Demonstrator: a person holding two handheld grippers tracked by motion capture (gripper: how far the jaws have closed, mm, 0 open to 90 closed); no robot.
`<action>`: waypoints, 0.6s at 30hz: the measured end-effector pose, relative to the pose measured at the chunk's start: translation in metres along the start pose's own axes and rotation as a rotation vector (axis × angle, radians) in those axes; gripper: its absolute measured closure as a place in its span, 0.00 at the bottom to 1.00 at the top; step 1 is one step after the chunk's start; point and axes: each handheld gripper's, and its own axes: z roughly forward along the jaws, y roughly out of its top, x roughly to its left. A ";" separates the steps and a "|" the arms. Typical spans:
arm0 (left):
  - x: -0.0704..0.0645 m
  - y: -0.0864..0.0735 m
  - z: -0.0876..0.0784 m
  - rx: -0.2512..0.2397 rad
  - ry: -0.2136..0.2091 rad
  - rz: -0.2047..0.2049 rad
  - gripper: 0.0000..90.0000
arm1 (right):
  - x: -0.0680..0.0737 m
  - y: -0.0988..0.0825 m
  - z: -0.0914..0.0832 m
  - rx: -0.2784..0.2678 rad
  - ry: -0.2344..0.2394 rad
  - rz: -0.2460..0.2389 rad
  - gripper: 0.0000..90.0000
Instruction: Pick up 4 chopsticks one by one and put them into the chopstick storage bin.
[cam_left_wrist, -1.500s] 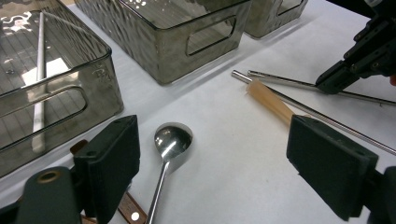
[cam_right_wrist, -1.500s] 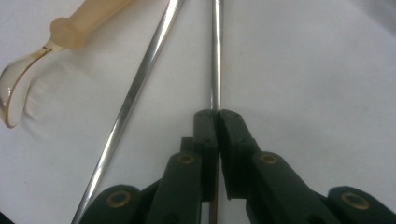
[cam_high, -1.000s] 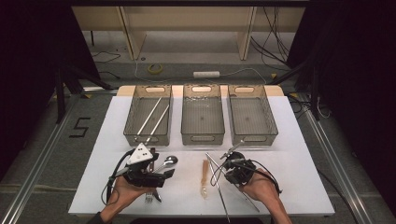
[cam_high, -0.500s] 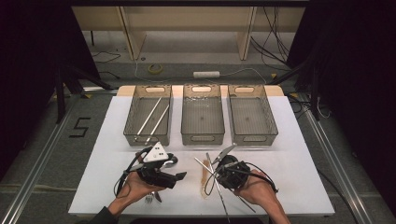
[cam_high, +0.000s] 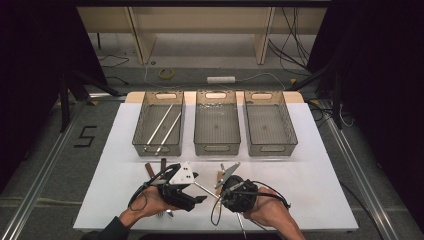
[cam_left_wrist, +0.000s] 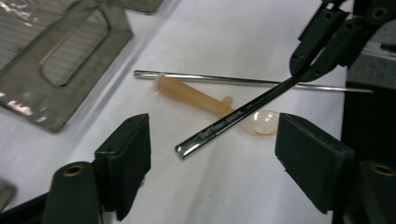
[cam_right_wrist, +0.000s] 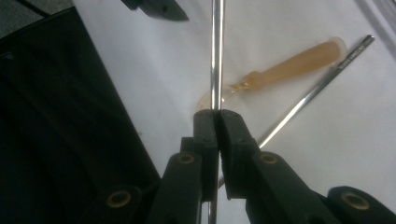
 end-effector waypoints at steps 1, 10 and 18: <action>-0.002 0.000 0.001 0.003 0.002 0.014 0.33 | 0.001 0.000 0.000 -0.003 -0.001 -0.006 0.96; -0.009 0.001 0.001 0.030 -0.038 0.082 0.45 | 0.007 0.003 0.004 0.008 0.025 -0.048 0.96; -0.013 -0.001 0.001 0.068 -0.096 0.133 0.56 | 0.013 0.004 0.005 0.013 0.054 -0.084 0.96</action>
